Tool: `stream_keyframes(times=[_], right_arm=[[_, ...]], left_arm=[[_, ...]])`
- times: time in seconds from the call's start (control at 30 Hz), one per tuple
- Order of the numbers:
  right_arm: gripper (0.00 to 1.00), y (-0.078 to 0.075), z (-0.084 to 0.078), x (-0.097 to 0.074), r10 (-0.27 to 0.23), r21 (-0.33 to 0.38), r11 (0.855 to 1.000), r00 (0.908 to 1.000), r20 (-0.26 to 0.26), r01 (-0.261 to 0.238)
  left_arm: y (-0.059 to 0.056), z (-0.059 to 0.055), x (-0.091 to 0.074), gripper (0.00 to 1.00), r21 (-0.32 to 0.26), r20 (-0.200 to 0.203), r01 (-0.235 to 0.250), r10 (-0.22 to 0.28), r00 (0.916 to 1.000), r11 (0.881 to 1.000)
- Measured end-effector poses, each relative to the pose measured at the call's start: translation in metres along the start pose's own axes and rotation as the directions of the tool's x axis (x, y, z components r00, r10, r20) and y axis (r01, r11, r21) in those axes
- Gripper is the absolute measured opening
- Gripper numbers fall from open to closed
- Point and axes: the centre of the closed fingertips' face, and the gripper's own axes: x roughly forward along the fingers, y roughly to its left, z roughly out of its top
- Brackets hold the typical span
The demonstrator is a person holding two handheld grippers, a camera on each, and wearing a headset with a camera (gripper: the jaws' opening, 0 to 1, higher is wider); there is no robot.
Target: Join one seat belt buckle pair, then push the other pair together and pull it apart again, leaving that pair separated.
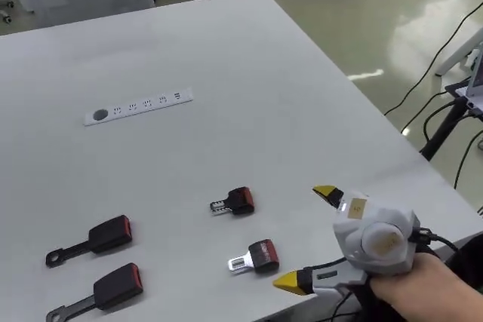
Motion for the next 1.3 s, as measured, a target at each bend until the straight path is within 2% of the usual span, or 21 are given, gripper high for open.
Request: stream_keyframes(times=[0.33,0.57,0.77,0.83,0.97,1.1,1.17,1.3], right_arm=[[1.00,0.010,-0.003,0.002,0.017,-0.001,1.000,0.9998,-0.009,-0.017],[1.00,0.012,0.000,0.003,0.029,-0.001,1.000,0.9996,-0.007,-0.029],[1.00,0.010,0.000,0.004,0.032,-0.020,0.999,0.9994,-0.014,-0.033],[1.00,0.011,-0.002,0.005,0.041,-0.050,0.998,0.9984,-0.039,-0.043],[0.97,0.012,0.003,0.005,0.055,-0.044,0.997,0.9984,-0.014,-0.056],[0.91,0.008,0.003,0.007,0.050,-0.033,0.998,0.9985,-0.024,-0.051],[0.93,0.003,0.000,0.009,0.022,-0.043,0.999,0.9991,-0.037,-0.024],[0.93,0.003,0.001,0.010,0.028,-0.039,0.999,0.9990,-0.035,-0.029]], left_arm=[[0.000,0.001,0.000,1.00,-0.008,0.017,-0.001,0.002,0.9999,1.000],[-0.001,-0.001,0.002,1.00,-0.006,0.009,0.004,-0.004,1.0000,1.000],[-0.002,-0.003,0.003,1.00,-0.004,0.003,0.012,-0.012,0.9999,1.000],[-0.002,-0.003,0.003,1.00,-0.005,0.002,0.013,-0.013,0.9999,1.000],[-0.002,-0.003,0.003,1.00,-0.009,0.002,0.019,-0.019,0.9998,1.000],[-0.001,-0.001,0.003,1.00,-0.005,0.005,0.022,-0.022,0.9997,1.000],[0.000,-0.003,0.002,1.00,0.016,-0.005,0.021,-0.021,0.9998,1.000],[0.001,-0.002,0.002,1.00,0.015,-0.003,0.020,-0.020,0.9998,1.000]])
